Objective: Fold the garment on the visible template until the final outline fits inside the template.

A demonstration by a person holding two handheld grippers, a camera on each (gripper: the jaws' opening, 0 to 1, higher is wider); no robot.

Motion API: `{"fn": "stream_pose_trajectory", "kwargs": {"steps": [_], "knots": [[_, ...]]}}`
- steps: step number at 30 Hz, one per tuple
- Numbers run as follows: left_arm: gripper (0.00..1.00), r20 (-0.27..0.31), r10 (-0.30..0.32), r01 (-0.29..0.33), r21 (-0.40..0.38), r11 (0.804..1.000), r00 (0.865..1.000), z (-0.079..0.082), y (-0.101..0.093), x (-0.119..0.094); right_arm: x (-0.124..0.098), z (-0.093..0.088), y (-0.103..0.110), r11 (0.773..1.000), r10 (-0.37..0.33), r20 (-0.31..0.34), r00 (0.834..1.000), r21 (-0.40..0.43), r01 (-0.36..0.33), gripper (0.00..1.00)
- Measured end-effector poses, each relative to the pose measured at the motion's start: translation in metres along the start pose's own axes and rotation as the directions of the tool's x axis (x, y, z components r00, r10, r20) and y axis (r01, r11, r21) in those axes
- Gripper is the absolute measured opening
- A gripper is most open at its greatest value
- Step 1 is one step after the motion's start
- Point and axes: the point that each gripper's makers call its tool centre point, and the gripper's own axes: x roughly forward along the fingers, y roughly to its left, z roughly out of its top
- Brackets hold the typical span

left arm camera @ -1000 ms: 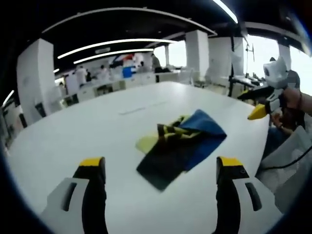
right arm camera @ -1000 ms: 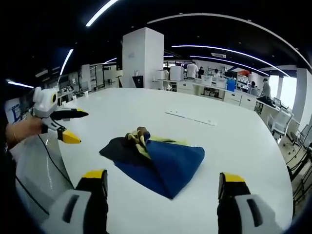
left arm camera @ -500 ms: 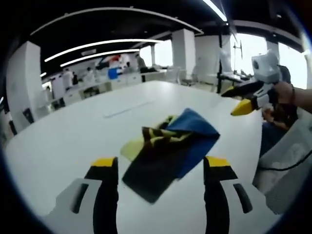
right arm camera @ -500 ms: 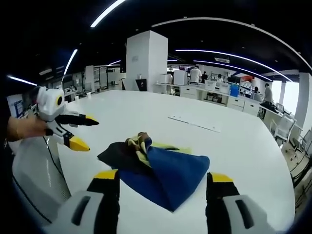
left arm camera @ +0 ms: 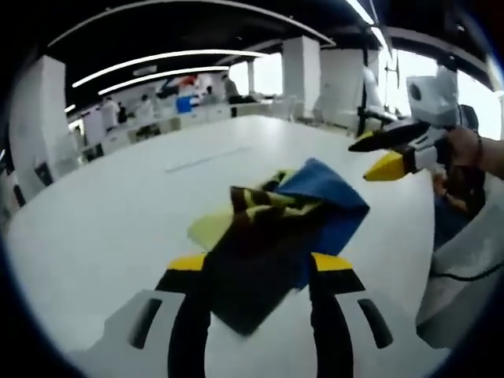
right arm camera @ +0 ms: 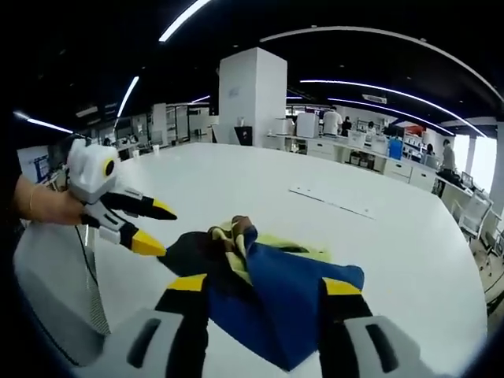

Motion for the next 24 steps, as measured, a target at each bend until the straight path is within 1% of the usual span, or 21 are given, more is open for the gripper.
{"fn": "stream_pose_trajectory", "kwargs": {"steps": [1, 3, 5, 8, 10, 14, 17, 20, 22, 24], "knots": [[0.45, 0.007, -0.003, 0.003, -0.030, 1.000, 1.000, 0.001, 0.000, 0.004, 0.004, 0.000, 0.000, 1.000, 0.007, -0.001, 1.000, -0.005, -0.007, 0.50], [0.44, 0.002, 0.001, -0.001, -0.054, 0.999, 1.000, 0.000, 0.001, 0.008, 0.010, 0.001, 0.000, 1.000, 0.015, -0.002, 1.000, -0.013, -0.015, 0.47], [0.43, -0.008, 0.007, -0.008, -0.073, 0.997, 1.000, -0.005, 0.006, 0.016, 0.015, 0.001, 0.000, 1.000, 0.022, -0.003, 1.000, -0.015, -0.022, 0.44], [0.42, -0.020, 0.013, -0.015, -0.115, 0.993, 1.000, -0.007, 0.005, 0.025, 0.022, 0.001, -0.001, 0.999, 0.031, -0.008, 1.000, -0.022, -0.031, 0.38], [0.41, -0.022, 0.013, -0.016, -0.123, 0.992, 1.000, -0.009, 0.007, 0.032, 0.028, 0.000, -0.001, 0.999, 0.034, -0.013, 0.999, -0.030, -0.034, 0.36], [0.38, -0.027, 0.038, -0.041, -0.105, 0.994, 0.999, -0.010, 0.008, 0.042, 0.038, -0.004, -0.001, 0.998, 0.044, -0.029, 0.999, -0.052, -0.046, 0.36], [0.36, -0.023, 0.037, -0.040, -0.120, 0.992, 0.999, -0.012, 0.010, 0.048, 0.046, -0.010, -0.002, 0.996, 0.048, -0.040, 0.998, -0.074, -0.051, 0.35], [0.33, -0.023, 0.041, -0.043, -0.134, 0.990, 0.999, -0.013, 0.011, 0.056, 0.054, -0.014, 0.000, 0.994, 0.044, -0.057, 0.997, -0.096, -0.050, 0.31], [0.31, -0.019, 0.043, -0.045, -0.142, 0.989, 0.999, -0.011, 0.009, 0.058, 0.057, -0.016, 0.000, 0.993, 0.044, -0.056, 0.997, -0.110, -0.050, 0.27], [0.30, -0.014, 0.048, -0.049, -0.154, 0.987, 0.999, -0.011, 0.013, 0.061, 0.062, -0.018, 0.000, 0.991, 0.043, -0.059, 0.997, -0.125, -0.050, 0.24]]}}
